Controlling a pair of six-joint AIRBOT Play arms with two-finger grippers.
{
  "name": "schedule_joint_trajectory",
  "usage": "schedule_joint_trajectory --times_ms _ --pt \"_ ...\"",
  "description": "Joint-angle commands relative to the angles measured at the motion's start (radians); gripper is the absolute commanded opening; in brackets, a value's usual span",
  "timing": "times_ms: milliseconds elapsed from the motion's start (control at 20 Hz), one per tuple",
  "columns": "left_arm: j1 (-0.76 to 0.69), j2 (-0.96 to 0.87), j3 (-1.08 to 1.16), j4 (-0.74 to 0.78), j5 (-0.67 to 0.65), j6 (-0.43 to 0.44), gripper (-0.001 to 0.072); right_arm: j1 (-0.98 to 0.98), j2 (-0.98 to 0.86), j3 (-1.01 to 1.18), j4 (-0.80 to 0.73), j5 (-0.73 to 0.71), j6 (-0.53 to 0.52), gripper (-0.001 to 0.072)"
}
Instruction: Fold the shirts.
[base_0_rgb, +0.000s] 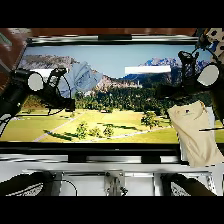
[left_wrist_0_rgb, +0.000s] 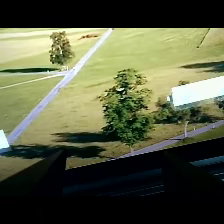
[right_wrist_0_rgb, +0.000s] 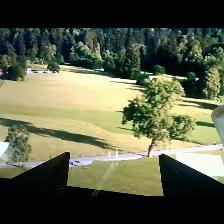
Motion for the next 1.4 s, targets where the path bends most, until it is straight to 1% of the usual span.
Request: schedule_joint_trajectory --times_ms 0,300,350,450,500,550,600,650,750,800,950,1050,1350 --pt "0.0 -0.001 0.0 0.0 -0.001 0.003 0.0679 0.001 0.0 0.0 0.0 0.001 -0.001 0.0676" --pt "0.0 -0.002 0.0 0.0 0.016 0.003 0.0679 0.001 0.0 0.0 0.0 0.001 -0.001 0.0676" --pt "0.0 -0.002 0.0 0.0 0.043 0.003 0.0679 0.001 0.0 0.0 0.0 0.001 -0.001 0.0676" --pt "0.0 -0.002 0.001 0.001 0.142 0.003 0.0676 0.001 0.0 0.0 0.0 0.001 -0.001 0.0676" --pt "0.004 -0.008 0.013 0.013 0.185 0.015 0.0619 0.001 0.0 0.0 0.0 0.001 -0.001 0.0675" --pt "0.007 -0.023 0.04 0.042 0.204 0.014 0.0542 0.001 0.0 0.0 0.0 0.001 -0.001 0.0676" --pt "0.015 -0.051 0.085 0.089 0.206 0.014 0.0542 0.001 0.0 0.0 0.0 0.001 -0.001 0.0676" --pt "0.027 -0.085 0.134 0.13 0.206 0.014 0.0546 0.001 0.0 0.0 0.0 0.001 -0.001 0.0676" --pt "0.065 -0.173 0.248 0.176 0.215 0.014 0.0679 0.001 0.0 0.0 0.0 0.0 -0.001 0.0675" --pt "0.087 -0.225 0.305 0.176 0.221 0.014 0.0691 0.001 0.0 0.0 0.0 0.001 -0.001 0.0676" --pt "0.136 -0.38 0.433 0.176 0.229 0.014 0.0693 0.001 0.0 0.0 0.0 0.001 -0.001 0.0676" --pt "0.15 -0.459 0.47 0.176 0.262 0.014 0.0693 0.001 0.0 0.0 0.0 0.001 -0.001 0.0675" --pt "0.148 -0.606 0.476 0.177 0.439 0.014 0.0692 0.001 0.0 0.0 0.0 0.001 -0.001 0.0676"
